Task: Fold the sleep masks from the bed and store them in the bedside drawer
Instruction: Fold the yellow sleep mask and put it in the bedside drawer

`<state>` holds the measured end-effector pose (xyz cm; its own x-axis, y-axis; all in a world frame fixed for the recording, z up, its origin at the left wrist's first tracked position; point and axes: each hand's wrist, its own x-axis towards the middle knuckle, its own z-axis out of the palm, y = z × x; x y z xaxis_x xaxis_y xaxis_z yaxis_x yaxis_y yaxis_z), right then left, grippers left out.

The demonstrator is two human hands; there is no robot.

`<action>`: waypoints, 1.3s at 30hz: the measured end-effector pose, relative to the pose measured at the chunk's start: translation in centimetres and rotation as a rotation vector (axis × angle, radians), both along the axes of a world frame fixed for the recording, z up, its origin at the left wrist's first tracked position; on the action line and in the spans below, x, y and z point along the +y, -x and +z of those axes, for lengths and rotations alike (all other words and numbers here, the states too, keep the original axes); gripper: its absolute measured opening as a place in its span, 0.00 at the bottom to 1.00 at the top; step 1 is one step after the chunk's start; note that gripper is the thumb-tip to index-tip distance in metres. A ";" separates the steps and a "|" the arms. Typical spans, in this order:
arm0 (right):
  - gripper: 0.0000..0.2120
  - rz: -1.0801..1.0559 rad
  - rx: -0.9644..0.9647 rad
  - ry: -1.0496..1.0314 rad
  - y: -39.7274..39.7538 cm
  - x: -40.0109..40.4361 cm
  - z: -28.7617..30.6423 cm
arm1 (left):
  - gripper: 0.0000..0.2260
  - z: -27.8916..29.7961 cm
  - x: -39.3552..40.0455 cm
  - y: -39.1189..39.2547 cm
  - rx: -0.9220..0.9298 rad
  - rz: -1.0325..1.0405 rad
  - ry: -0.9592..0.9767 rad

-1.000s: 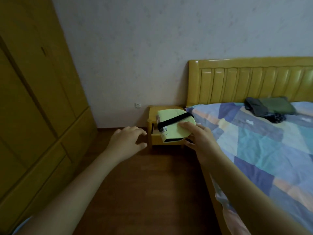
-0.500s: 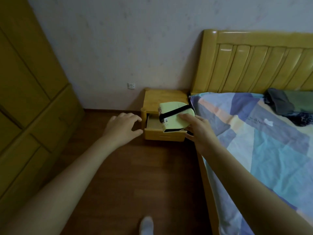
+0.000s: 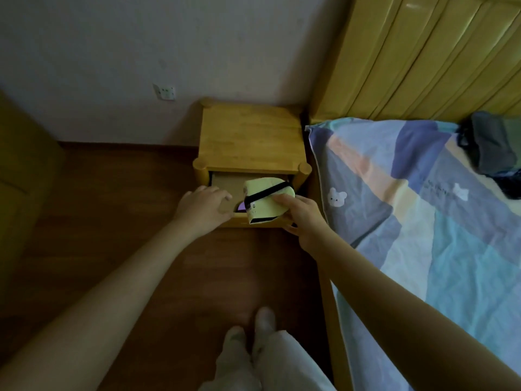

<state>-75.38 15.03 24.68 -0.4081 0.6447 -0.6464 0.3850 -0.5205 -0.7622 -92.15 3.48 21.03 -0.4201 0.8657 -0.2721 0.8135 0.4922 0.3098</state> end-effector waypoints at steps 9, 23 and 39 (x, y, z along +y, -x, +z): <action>0.10 0.080 -0.191 0.127 10.0 13.0 -15.2 | 0.18 -13.3 11.4 8.5 -0.114 0.056 0.122; 0.07 0.321 -0.490 0.253 19.5 17.8 -40.9 | 0.24 -35.9 16.9 15.1 -0.326 0.201 0.267; 0.16 0.391 -0.559 0.121 23.6 14.3 -53.0 | 0.20 -45.5 15.6 16.0 0.127 -0.405 0.577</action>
